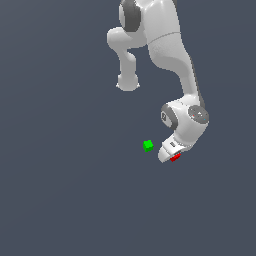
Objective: Stack the red cube on top of the green cube.
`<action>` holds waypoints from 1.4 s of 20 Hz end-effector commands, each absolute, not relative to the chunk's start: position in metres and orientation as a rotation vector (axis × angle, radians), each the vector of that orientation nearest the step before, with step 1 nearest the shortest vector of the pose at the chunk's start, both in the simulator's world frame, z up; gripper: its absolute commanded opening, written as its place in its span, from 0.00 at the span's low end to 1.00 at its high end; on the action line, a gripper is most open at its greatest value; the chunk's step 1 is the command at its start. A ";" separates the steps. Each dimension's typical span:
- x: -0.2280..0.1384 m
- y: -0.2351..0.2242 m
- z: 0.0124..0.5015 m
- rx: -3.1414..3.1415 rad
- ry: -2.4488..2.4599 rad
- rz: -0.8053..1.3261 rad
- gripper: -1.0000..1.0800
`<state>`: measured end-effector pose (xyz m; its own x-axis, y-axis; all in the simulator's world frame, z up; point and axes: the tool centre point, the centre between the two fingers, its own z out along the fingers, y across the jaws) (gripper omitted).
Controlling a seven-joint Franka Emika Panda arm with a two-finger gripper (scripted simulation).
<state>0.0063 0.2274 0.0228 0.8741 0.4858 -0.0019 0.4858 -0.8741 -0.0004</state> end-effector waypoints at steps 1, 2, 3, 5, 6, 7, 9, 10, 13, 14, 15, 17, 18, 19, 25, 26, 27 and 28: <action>0.008 0.228 0.020 3.041 0.789 0.000 0.96; 0.008 0.228 0.020 3.041 0.789 0.000 0.96; 0.008 0.228 0.020 3.041 0.789 0.000 0.00; 0.008 0.228 0.020 3.041 0.789 0.000 0.00; 0.008 0.228 0.020 3.041 0.789 0.000 0.00; 0.008 0.228 0.020 3.041 0.789 0.000 0.00; 0.008 0.228 0.020 3.041 0.789 0.000 0.00; 0.008 0.228 0.020 3.041 0.789 0.000 0.00; 0.008 0.228 0.020 3.041 0.788 -0.001 0.00; 0.008 0.228 0.020 3.041 0.788 -0.001 0.00; 0.008 0.228 0.021 3.041 0.788 -0.001 0.00; 0.007 0.227 0.025 3.041 0.788 -0.001 0.00; 0.007 0.227 0.027 3.041 0.788 -0.001 0.00; 0.007 0.227 0.031 3.041 0.788 -0.001 0.00; 0.006 0.227 0.065 3.040 0.789 -0.001 0.00; 0.006 0.227 0.073 3.040 0.789 -0.001 0.00; 0.006 0.227 0.081 3.040 0.789 -0.001 0.00; 0.006 0.227 0.087 3.040 0.789 -0.001 0.00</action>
<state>0.0062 0.2272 0.0760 0.8740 0.4860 -0.0012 0.4860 -0.8740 0.0003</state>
